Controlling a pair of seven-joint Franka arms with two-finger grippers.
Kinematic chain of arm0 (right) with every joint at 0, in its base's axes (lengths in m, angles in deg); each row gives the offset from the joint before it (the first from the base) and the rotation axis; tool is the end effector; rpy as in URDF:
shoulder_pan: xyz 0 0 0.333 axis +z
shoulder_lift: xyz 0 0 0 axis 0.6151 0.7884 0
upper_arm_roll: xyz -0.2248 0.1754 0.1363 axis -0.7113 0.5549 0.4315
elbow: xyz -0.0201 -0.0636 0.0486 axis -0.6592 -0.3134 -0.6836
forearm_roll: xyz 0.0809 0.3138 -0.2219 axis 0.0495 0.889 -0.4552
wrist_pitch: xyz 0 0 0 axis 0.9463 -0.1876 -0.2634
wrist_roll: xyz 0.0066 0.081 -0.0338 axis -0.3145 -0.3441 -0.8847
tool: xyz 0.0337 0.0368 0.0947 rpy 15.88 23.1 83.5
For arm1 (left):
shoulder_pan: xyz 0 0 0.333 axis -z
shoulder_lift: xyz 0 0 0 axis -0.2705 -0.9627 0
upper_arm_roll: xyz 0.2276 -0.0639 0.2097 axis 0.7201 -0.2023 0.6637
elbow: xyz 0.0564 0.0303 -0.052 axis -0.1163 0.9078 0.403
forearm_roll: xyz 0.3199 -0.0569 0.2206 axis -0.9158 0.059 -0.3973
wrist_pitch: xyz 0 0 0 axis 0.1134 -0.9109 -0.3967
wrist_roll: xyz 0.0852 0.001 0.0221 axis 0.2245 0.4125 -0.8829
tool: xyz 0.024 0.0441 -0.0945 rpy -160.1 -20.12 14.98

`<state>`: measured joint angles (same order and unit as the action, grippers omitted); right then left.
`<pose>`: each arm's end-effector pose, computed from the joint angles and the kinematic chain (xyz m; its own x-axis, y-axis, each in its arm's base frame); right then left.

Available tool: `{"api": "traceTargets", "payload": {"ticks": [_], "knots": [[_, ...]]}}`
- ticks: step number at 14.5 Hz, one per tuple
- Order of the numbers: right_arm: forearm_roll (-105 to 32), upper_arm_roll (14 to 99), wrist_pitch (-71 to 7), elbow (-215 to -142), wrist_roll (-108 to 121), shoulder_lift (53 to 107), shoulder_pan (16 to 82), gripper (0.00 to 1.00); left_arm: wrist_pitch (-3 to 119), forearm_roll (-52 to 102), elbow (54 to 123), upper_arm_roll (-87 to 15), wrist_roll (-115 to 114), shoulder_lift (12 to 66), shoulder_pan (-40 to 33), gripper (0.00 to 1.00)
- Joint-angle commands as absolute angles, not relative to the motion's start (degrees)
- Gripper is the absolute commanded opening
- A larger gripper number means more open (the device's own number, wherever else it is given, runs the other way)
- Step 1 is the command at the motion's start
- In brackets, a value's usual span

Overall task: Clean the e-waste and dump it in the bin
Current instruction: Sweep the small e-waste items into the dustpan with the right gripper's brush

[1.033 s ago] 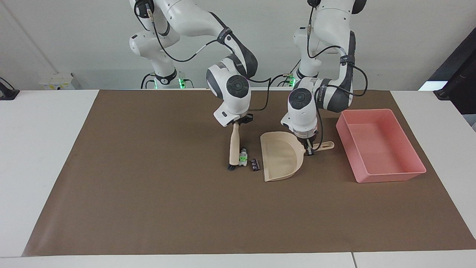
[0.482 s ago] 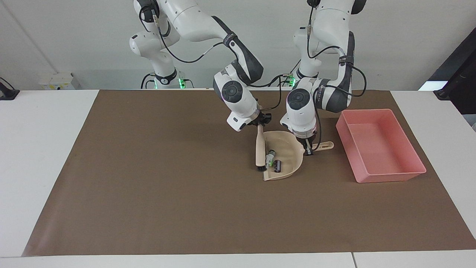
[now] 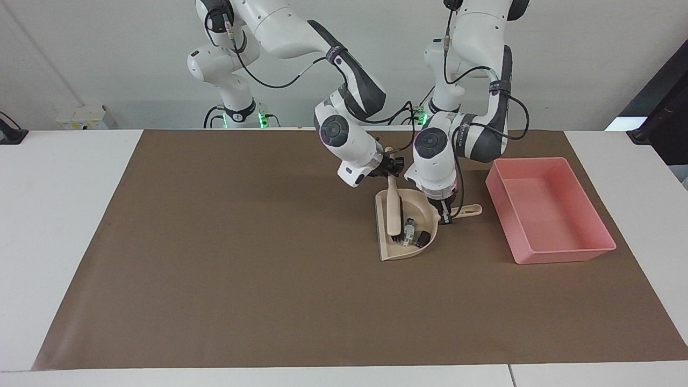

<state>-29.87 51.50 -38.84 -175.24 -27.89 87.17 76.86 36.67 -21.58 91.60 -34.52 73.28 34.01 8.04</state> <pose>0.4823 0.4499 0.3536 0.9515 -0.0373 -0.3053 -0.1732 -0.8854 -0.4314 0.5374 -0.2350 0.3372 -0.0924 -0.9354 -0.3413 -0.9956 0.0915 0.0187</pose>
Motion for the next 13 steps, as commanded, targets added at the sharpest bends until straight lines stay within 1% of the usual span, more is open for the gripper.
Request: {"api": "traceTargets", "payload": {"ticks": [1, 2, 4, 5, 6, 10, 13], "knots": [[-36.7, 51.6, -36.8, -175.5, -34.6, 83.4, 77.0, 0.00, 36.7, -21.5, 92.5, -34.3, 72.9, 33.7, 8.7, 0.00], [-37.0, 51.2, -34.7, -175.8, -35.3, 81.9, 77.0, 0.00, 36.7, -21.2, 92.5, -34.4, 73.2, 33.7, 8.7, 0.00], [-41.0, 50.8, -32.0, -178.2, -35.5, 77.5, 75.5, 0.00, 36.8, -18.0, 92.5, -34.4, 73.9, 33.8, 8.0, 0.00], [-43.3, 50.9, -30.3, -179.1, -35.5, 75.3, 73.7, 0.00, 36.9, -16.5, 92.3, -34.4, 75.5, 34.0, 7.3, 0.00], [-45.4, 50.9, -26.9, -179.0, -35.4, 73.7, 71.6, 0.00, 36.9, -14.3, 91.8, -34.4, 78.0, 34.0, 7.1, 0.00], [-55.5, 51.0, -18.5, -179.1, -34.1, 70.2, 64.5, 0.00, 36.8, -5.6, 91.1, -34.4, 82.9, 35.5, 5.0, 0.00], [-58.5, 50.9, -15.4, -179.2, -30.4, 69.4, 57.1, 0.00, 36.0, -1.9, 90.2, -34.0, 85.9, 39.3, 4.4, 0.00]]}}
